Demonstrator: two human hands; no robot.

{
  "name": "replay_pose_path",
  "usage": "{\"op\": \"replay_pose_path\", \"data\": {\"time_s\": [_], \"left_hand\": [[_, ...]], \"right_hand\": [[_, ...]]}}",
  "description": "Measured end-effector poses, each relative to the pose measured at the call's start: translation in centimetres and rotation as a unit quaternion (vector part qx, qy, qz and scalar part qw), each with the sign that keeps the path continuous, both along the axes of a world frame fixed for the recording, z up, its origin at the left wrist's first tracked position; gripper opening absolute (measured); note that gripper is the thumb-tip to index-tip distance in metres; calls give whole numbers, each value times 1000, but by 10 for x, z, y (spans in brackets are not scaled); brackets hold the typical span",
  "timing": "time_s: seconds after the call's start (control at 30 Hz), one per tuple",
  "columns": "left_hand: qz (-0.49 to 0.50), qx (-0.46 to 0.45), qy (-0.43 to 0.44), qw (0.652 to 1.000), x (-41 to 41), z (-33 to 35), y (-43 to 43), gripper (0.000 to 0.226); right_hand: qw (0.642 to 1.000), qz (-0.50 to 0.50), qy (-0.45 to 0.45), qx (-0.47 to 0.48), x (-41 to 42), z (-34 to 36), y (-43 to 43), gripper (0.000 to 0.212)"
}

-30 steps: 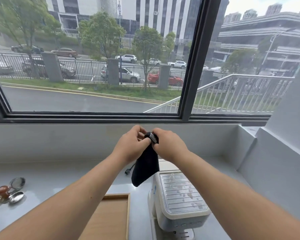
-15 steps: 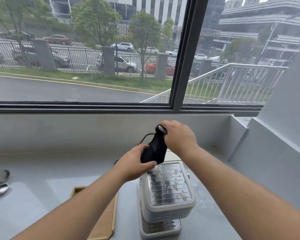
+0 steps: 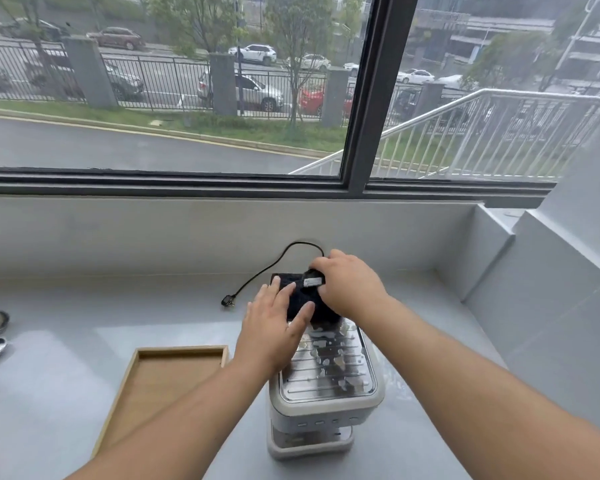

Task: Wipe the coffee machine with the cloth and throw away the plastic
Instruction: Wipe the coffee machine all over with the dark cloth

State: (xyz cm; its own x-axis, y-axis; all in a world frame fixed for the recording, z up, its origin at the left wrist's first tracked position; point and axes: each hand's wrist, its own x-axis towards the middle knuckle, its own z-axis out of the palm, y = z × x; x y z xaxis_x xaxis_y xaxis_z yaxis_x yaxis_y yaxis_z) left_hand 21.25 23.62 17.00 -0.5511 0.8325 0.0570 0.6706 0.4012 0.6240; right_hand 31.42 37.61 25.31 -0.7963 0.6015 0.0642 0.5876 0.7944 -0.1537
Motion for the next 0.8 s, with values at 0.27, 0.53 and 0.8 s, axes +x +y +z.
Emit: {"op": "replay_pose_path", "data": {"time_s": [0.27,0.53,0.8], "left_hand": [[46,21,11,999,8,-6,6,93],[65,55,-8,996,9,-4,4,86],[53,45,4,998,9,-4,0,87]], "right_hand": [[995,39,28,-83,-11,-38,7,35],[989,78,61,-113,-8,-48,-13,28],[986,76,40,-142,12,-43,-43,12]]}}
